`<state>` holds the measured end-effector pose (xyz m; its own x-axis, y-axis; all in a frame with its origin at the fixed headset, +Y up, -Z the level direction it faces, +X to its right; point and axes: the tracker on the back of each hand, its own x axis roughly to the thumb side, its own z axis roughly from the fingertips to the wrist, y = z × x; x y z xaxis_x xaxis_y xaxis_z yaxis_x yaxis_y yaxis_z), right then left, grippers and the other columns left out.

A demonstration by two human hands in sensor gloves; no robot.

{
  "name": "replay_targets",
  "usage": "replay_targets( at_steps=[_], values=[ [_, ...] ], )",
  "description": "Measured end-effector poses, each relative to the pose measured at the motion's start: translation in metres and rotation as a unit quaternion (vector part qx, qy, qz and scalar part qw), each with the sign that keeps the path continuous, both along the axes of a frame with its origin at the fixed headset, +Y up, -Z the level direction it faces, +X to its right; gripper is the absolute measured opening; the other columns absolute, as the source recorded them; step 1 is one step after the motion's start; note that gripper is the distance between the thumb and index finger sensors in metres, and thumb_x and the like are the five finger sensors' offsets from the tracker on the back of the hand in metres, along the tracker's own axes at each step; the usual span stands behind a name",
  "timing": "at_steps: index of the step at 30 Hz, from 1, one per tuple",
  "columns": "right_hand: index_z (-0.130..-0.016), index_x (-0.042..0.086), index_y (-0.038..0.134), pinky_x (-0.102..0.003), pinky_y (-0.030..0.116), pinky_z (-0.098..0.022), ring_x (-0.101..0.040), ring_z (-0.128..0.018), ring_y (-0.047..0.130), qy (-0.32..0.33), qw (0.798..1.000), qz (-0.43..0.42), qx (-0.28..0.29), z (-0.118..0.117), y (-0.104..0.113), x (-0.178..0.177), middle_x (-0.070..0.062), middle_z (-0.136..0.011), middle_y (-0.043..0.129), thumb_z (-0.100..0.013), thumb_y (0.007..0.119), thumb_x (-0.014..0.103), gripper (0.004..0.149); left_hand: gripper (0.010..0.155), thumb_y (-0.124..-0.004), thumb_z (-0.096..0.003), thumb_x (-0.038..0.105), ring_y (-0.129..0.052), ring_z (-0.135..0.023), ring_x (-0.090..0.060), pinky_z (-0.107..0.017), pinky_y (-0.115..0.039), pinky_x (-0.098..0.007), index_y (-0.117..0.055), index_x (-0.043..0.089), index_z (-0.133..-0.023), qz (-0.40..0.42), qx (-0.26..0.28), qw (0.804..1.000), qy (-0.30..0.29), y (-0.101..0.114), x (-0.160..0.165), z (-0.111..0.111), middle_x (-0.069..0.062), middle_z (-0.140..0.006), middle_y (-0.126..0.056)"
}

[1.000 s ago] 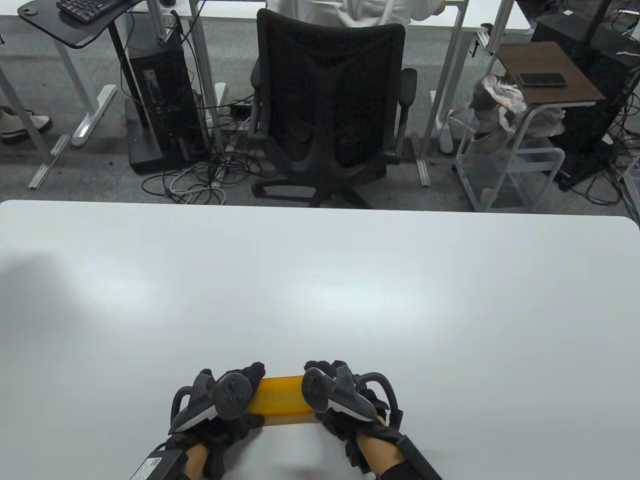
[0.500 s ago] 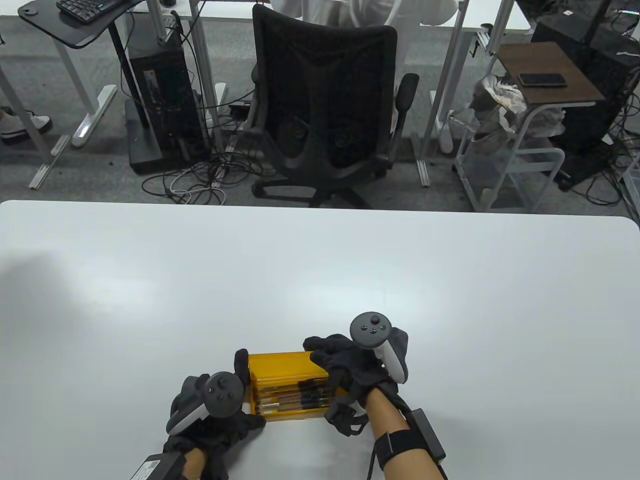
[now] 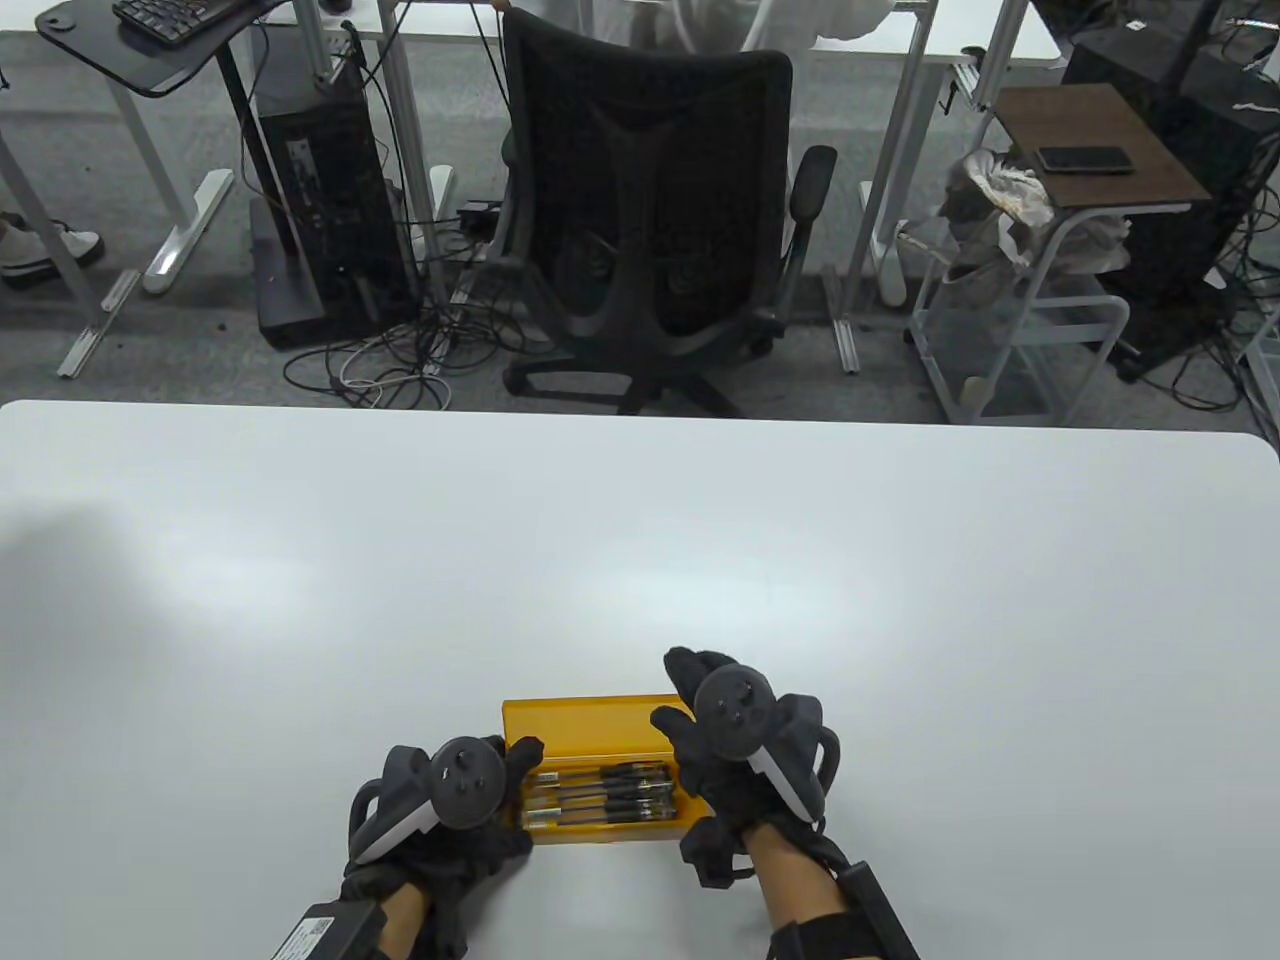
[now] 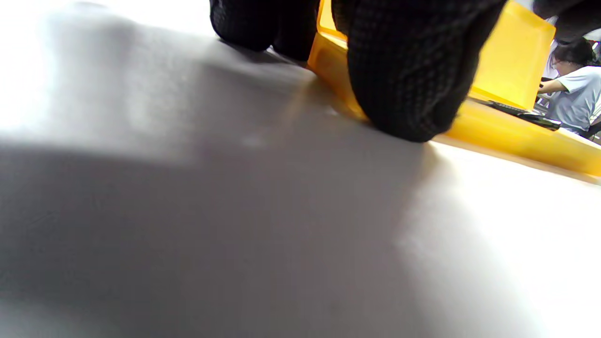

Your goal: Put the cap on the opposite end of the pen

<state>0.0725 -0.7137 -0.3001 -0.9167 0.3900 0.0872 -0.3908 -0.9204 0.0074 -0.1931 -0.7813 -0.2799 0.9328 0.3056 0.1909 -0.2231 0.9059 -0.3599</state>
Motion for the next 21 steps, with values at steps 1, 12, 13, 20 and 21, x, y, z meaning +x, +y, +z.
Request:
replay_targets(
  at_steps=[1,12,13,20,21],
  values=[
    [-0.094,0.026,0.079,-0.053,0.075,-0.056,-0.029,-0.076,0.088,0.015,1.000,0.018,-0.008,0.004,-0.001,-0.002,-0.004,-0.098,0.081,-0.038,0.086,0.038,0.057,0.086,-0.094,-0.0413,0.035,-0.052,-0.100,-0.033,-0.069,-0.022,-0.081,-0.045,0.032,-0.112,-0.001,-0.001,1.000,-0.001,0.000,0.000,0.000,-0.014,-0.120,-0.046],
    [-0.083,0.029,0.090,-0.056,0.072,-0.058,-0.029,-0.077,0.088,0.091,0.979,0.181,-0.024,0.022,-0.025,-0.042,-0.001,-0.086,0.094,-0.038,0.086,0.038,0.046,0.086,-0.095,-0.0415,0.036,-0.054,-0.100,-0.033,-0.069,-0.022,-0.081,-0.045,0.030,-0.112,-0.002,0.009,1.000,0.000,-0.001,0.000,0.000,-0.013,-0.120,-0.048],
    [-0.085,0.029,0.088,-0.057,0.071,-0.059,-0.031,-0.079,0.086,0.091,0.975,0.201,-0.025,0.022,-0.030,-0.044,-0.002,-0.089,0.091,-0.038,0.085,0.039,0.048,0.086,-0.094,-0.0415,0.037,-0.054,-0.100,-0.033,-0.069,-0.022,-0.081,-0.045,0.030,-0.112,-0.003,0.011,1.000,0.000,0.000,0.000,0.001,-0.013,-0.120,-0.049],
    [-0.086,0.029,0.081,-0.051,0.077,-0.056,-0.028,-0.076,0.088,0.114,0.958,0.261,0.042,0.029,-0.049,-0.059,-0.003,-0.088,0.087,-0.039,0.081,0.032,0.048,0.087,-0.095,-0.0414,0.040,-0.055,-0.100,-0.033,-0.069,-0.022,-0.082,-0.046,0.029,-0.113,0.000,0.018,1.000,0.002,-0.001,0.000,0.002,-0.014,-0.119,-0.050],
    [-0.084,0.027,0.083,-0.050,0.078,-0.056,-0.027,-0.074,0.090,0.115,0.959,0.255,0.046,0.029,-0.049,-0.060,-0.002,-0.086,0.089,-0.038,0.081,0.031,0.047,0.087,-0.095,-0.0414,0.040,-0.055,-0.100,-0.033,-0.069,-0.022,-0.082,-0.046,0.029,-0.113,0.000,0.018,1.000,0.002,-0.001,0.000,0.002,-0.014,-0.119,-0.050]
  ],
)
